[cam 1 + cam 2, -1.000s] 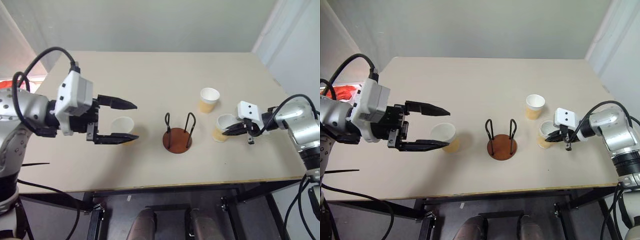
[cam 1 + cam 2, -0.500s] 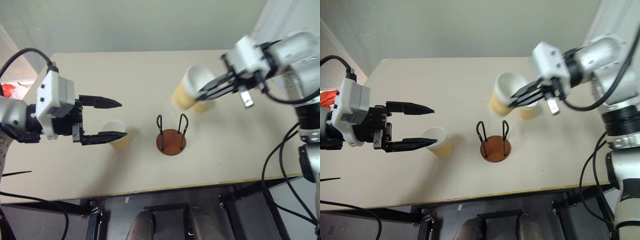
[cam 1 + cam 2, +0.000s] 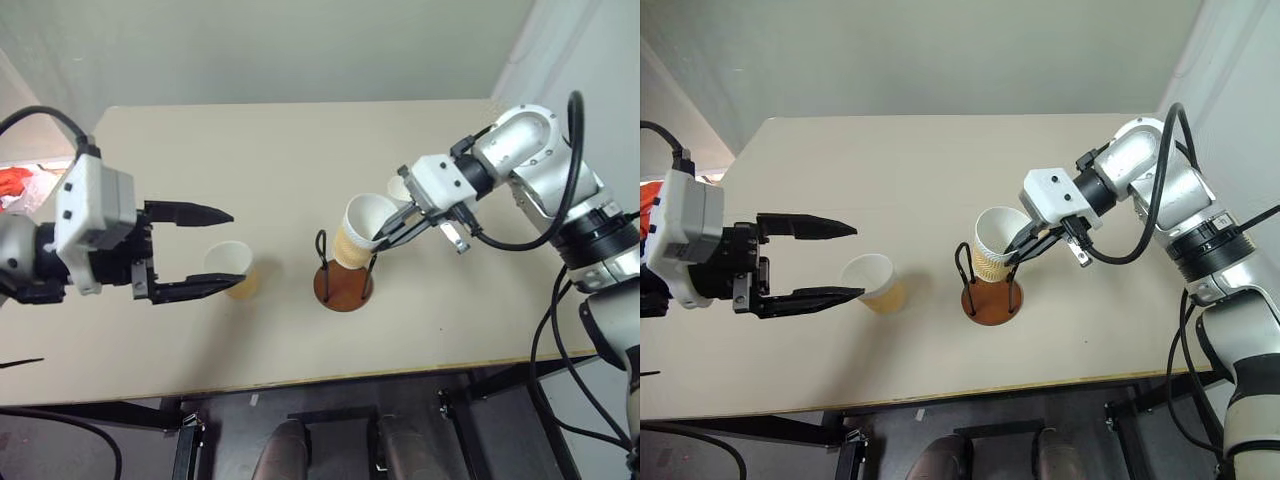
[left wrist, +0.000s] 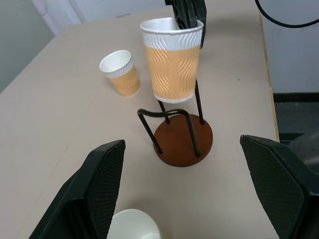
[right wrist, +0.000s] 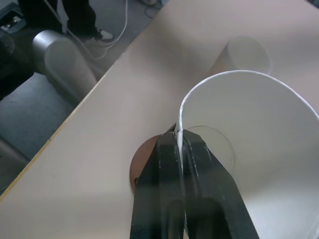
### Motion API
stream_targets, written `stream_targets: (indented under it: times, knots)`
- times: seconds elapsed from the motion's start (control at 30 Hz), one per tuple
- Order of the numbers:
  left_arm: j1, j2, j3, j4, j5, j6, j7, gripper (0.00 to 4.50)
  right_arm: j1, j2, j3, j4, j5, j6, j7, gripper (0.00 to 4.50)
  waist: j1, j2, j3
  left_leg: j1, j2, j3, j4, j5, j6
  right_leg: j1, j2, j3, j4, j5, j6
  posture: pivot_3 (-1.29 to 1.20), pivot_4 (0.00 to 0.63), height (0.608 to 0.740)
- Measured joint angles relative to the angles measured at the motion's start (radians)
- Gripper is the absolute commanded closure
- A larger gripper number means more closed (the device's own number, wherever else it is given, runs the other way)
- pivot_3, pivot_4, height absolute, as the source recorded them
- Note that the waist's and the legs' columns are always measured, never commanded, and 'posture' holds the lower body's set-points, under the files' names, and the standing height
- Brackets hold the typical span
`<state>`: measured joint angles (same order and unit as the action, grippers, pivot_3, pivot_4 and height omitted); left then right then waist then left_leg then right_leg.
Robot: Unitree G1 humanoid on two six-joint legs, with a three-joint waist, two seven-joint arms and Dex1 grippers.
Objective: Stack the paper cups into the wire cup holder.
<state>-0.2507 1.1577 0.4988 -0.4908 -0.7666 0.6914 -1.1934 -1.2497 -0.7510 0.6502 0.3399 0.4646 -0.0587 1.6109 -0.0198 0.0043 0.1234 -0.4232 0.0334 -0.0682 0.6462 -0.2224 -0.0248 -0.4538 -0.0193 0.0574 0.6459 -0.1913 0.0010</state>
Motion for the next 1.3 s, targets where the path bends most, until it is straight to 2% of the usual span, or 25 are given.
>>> stream_targets:
  times: [0.17,0.23,0.33,0.47,0.53,0.6,0.77,1.23,1.3]
  knots:
    - [-0.018,0.003,-0.01,0.001,0.005,-0.004,0.027,0.44,-0.015,0.046,-0.008,0.069,-0.052,-0.019,0.0,1.83,0.0,0.0,0.0,0.0,0.0,0.0,0.0,0.0,0.0,0.0,0.0,0.0,0.0,0.0,0.0,0.0,0.15,0.74]
    - [-0.057,0.003,-0.052,0.024,0.039,-0.013,0.072,0.44,-0.023,0.067,-0.041,0.119,-0.082,-0.024,-0.004,1.15,0.001,0.0,0.0,0.001,0.0,0.0,0.0,0.0,0.0,0.001,0.0,0.0,0.0,0.0,-0.001,0.0,0.15,0.74]
    - [-0.122,-0.001,-0.166,0.072,0.114,-0.014,0.153,0.44,-0.08,0.087,-0.102,0.283,-0.175,-0.07,-0.053,1.15,0.003,0.0,0.0,0.001,0.0,-0.001,0.001,0.0,0.0,0.001,-0.001,0.0,0.0,0.0,-0.002,0.0,0.15,0.74]
    - [-0.245,-0.046,-0.309,0.134,0.197,-0.015,0.226,0.44,-0.183,0.105,-0.159,0.596,-0.336,-0.15,-0.231,1.15,0.005,0.0,0.0,0.0,0.0,-0.001,0.0,-0.001,-0.001,0.0,-0.002,0.0,-0.001,0.001,-0.005,0.0,0.15,0.74]
    - [-0.314,-0.076,-0.365,0.182,0.244,-0.019,0.26,0.44,-0.204,0.116,-0.163,0.737,-0.422,-0.179,-0.329,1.15,0.005,0.0,0.0,0.0,0.0,-0.001,0.0,-0.001,-0.002,0.0,-0.002,0.0,-0.001,0.001,-0.005,0.0,0.15,0.74]
    - [-0.341,-0.101,-0.402,0.211,0.274,-0.026,0.271,0.44,-0.201,0.126,-0.164,0.827,-0.476,-0.194,-0.368,1.15,0.005,0.001,0.0,0.0,0.0,-0.001,-0.001,-0.002,-0.003,-0.001,-0.002,0.0,-0.001,0.002,-0.003,0.0,0.15,0.74]
    - [-0.361,-0.164,-0.485,0.234,0.316,-0.035,0.275,0.44,-0.19,0.18,-0.191,0.929,-0.551,-0.205,-0.402,1.15,0.002,0.001,0.001,-0.003,0.002,-0.001,-0.002,-0.004,-0.005,-0.004,-0.001,-0.002,-0.001,0.008,0.007,0.0,0.15,0.74]
    - [-0.321,-0.152,-0.452,0.173,0.315,-0.008,0.263,0.44,-0.138,0.278,-0.26,0.982,-0.658,-0.177,-0.434,1.15,0.005,0.001,0.001,-0.003,0.002,-0.001,0.0,-0.003,-0.005,-0.002,-0.001,-0.003,-0.002,0.007,0.005,0.0,0.15,0.74]
    - [-0.32,-0.153,-0.446,0.17,0.317,-0.008,0.266,0.44,-0.126,0.286,-0.269,0.989,-0.669,-0.168,-0.455,1.52,0.005,0.001,0.001,-0.002,0.002,-0.001,0.001,-0.003,-0.005,-0.002,-0.001,-0.003,-0.002,0.006,0.003,0.0,0.15,0.74]
